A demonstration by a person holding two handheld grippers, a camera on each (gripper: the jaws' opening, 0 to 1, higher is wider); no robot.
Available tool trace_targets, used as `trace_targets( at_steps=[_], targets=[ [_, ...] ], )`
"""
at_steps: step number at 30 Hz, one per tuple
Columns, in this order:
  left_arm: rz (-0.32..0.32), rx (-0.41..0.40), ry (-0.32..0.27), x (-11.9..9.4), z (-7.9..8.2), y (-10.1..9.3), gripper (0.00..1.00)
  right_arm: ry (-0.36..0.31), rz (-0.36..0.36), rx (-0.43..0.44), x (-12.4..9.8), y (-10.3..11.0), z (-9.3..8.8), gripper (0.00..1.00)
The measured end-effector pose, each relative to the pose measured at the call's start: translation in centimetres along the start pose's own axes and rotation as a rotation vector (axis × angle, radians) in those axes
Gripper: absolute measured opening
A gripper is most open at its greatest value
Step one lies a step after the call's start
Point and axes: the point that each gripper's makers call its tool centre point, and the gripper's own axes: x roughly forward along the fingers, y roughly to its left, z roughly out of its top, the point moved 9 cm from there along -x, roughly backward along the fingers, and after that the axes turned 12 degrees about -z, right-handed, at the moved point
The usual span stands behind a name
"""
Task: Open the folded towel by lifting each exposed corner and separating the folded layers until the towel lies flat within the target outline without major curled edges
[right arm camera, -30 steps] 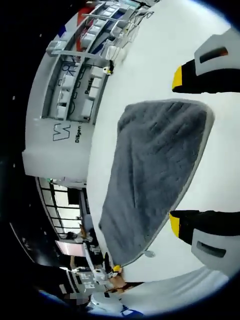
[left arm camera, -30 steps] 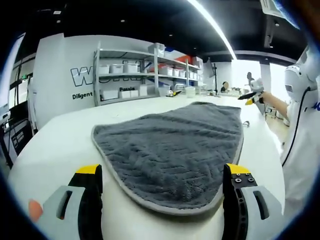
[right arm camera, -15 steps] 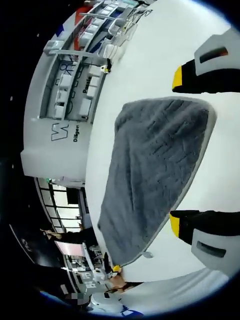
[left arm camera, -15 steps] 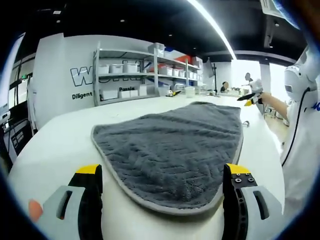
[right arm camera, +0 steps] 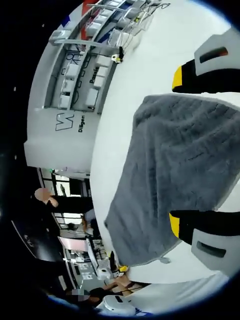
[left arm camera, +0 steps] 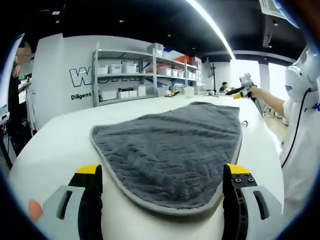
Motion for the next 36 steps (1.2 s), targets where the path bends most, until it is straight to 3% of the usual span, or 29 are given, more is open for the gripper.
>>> trace_targets(
  at_steps=[5,11,20,26,36],
  targets=[
    [-0.005,0.003,-0.001,0.0,0.0,-0.1,0.99,0.019,0.029,0.011,3.5,-0.6,1.1,0.99],
    [-0.009,0.002,-0.002,0.0,0.0,-0.1,0.99,0.073,0.031,0.022,8.4,-1.5,1.6,0.99],
    [-0.01,-0.007,-0.002,-0.1,-0.1,0.0,0.99,0.099,0.007,0.037,14.1,-2.4,2.2,0.99],
    [-0.007,-0.013,0.0,-0.1,-0.1,0.1,0.99,0.142,-0.026,0.031,16.4,-2.4,1.8,0.99],
    [-0.006,-0.023,0.002,0.0,-0.2,0.2,0.99,0.183,-0.022,0.081,18.0,-2.5,0.2,0.99]
  ],
)
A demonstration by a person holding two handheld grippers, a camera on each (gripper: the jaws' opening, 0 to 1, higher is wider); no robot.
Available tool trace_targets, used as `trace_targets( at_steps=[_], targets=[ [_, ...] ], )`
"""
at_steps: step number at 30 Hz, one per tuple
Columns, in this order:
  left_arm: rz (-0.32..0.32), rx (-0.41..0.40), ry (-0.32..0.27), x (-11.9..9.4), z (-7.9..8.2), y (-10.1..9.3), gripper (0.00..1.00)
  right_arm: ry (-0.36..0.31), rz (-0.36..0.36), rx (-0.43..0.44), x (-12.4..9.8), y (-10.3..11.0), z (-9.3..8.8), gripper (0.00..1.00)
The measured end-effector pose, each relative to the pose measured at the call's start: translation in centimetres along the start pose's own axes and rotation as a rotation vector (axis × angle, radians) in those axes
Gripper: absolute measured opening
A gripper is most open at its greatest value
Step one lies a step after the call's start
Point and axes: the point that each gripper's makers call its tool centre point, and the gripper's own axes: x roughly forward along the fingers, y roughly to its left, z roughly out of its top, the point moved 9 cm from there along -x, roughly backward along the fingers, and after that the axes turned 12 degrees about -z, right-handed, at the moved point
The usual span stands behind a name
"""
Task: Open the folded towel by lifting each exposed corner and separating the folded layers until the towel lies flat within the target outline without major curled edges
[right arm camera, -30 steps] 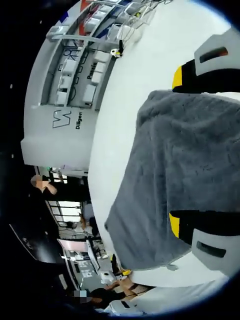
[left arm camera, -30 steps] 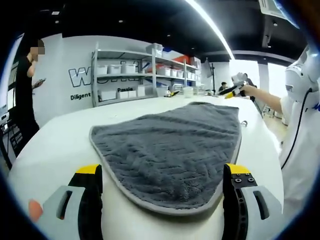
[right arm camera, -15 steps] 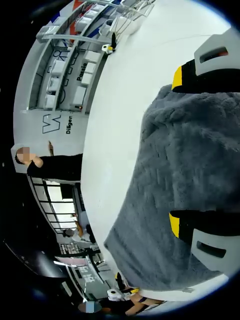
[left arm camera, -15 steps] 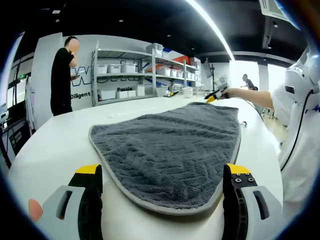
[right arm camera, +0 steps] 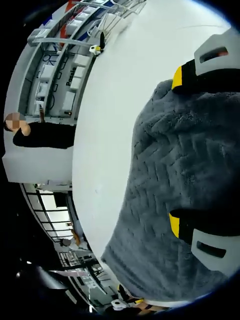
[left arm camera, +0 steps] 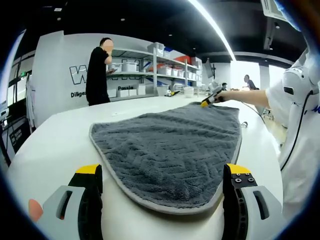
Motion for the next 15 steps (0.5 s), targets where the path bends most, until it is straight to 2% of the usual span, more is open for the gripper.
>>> trace_targets(
  at_steps=[15],
  targets=[
    [0.007,-0.014,0.004,0.1,-0.1,0.1,0.99,-0.054,0.017,0.052,0.6,-1.3,0.2,0.99]
  ],
)
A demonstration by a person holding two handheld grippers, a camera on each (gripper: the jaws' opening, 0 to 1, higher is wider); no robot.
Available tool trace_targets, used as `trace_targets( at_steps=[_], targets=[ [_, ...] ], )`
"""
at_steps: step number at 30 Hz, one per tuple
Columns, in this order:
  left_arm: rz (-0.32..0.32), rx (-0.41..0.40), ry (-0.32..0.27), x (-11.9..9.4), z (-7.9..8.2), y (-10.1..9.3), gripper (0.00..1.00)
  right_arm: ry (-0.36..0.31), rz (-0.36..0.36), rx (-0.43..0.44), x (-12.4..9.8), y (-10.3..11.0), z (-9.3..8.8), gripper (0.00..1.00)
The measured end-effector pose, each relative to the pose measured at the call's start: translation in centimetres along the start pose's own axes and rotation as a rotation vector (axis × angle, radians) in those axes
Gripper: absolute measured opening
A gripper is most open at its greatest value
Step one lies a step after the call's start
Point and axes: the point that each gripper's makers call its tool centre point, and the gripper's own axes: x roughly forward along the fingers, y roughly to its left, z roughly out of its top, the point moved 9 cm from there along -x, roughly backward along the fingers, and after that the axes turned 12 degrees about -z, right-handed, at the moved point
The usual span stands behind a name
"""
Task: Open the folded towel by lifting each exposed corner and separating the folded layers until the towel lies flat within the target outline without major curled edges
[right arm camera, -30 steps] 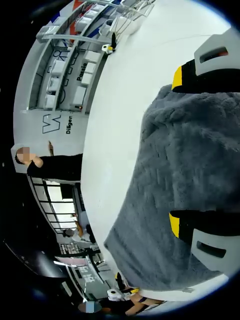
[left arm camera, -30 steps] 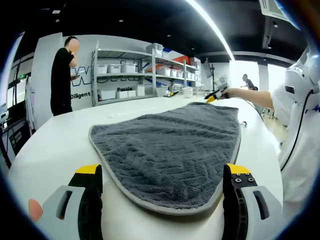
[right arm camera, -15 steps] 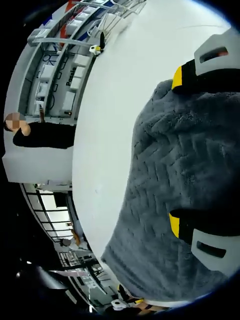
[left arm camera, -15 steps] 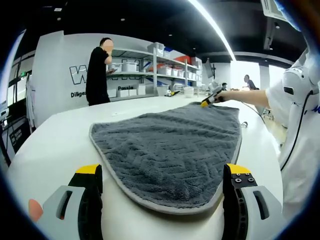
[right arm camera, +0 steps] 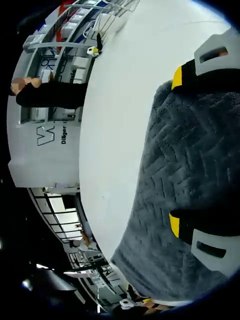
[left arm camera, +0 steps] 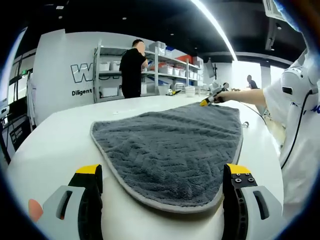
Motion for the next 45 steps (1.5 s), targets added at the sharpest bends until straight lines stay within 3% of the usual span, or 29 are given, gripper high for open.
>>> trace_targets(
  at_steps=[5,10,16,21,22,25,32,35,40,45],
  targets=[
    [-0.001,-0.003,-0.004,0.0,0.0,0.0,0.99,-0.009,0.004,0.018,-0.7,0.1,0.5,0.99],
    [0.0,-0.006,-0.012,-0.1,0.1,0.0,0.99,-0.059,-0.013,-0.007,-3.0,0.0,2.1,0.99],
    [-0.003,-0.002,-0.014,-0.1,0.2,-0.1,0.99,-0.137,-0.045,-0.071,-7.1,-1.5,4.3,0.99],
    [-0.006,0.001,-0.017,-0.1,0.3,-0.1,0.99,-0.226,-0.033,-0.08,-11.8,-1.7,4.9,0.99],
    [-0.006,0.002,-0.018,-0.1,0.3,-0.2,0.99,-0.239,-0.025,-0.085,-13.6,-1.7,4.4,0.99],
    [-0.009,0.001,-0.021,-0.2,0.4,-0.1,0.99,-0.248,-0.015,-0.112,-16.1,-1.2,3.1,0.99],
    [-0.015,0.006,-0.024,-0.2,0.4,-0.2,0.99,-0.268,0.001,-0.096,-24.3,0.7,-3.7,0.99],
    [-0.018,0.007,-0.028,-0.2,0.5,-0.2,0.99,-0.315,-0.023,-0.051,-26.9,1.5,-6.2,0.99],
    [-0.019,-0.003,-0.048,-0.4,0.5,-0.2,0.99,-0.289,-0.083,-0.046,-28.8,2.7,-9.9,0.99],
    [-0.016,-0.012,-0.056,-0.5,0.5,-0.3,0.99,-0.294,-0.105,-0.04,-29.0,3.5,-12.0,0.99]
  ],
)
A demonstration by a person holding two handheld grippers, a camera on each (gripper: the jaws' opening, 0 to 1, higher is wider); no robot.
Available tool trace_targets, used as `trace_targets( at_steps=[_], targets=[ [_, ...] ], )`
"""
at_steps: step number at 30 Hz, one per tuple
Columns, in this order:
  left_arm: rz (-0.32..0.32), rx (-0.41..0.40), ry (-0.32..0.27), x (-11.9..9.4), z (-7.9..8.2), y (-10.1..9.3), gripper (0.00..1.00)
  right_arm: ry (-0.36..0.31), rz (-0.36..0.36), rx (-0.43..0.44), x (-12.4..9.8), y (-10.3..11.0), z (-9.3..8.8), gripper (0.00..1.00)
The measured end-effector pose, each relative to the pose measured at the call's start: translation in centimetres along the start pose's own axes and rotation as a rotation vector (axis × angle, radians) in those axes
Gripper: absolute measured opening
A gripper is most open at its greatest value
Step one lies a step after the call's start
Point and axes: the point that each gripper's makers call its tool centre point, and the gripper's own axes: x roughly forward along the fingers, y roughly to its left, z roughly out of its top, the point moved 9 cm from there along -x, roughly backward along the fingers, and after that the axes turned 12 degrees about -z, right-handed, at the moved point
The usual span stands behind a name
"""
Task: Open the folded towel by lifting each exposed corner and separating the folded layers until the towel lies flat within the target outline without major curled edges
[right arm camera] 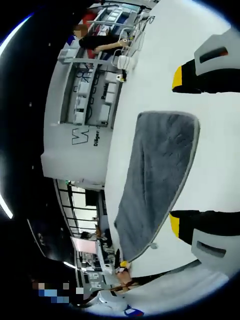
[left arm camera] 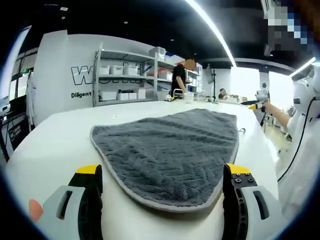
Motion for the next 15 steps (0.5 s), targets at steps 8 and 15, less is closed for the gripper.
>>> trace_targets(
  at_steps=[8,15],
  targets=[
    [-0.002,-0.014,0.003,-0.3,-0.3,-0.1,0.99,-0.078,-0.023,0.095,2.4,-0.9,-1.8,0.99],
    [-0.024,-0.036,-0.022,-0.8,-0.3,0.1,0.99,-0.092,-0.007,0.106,5.4,-1.2,-3.2,0.99]
  ],
)
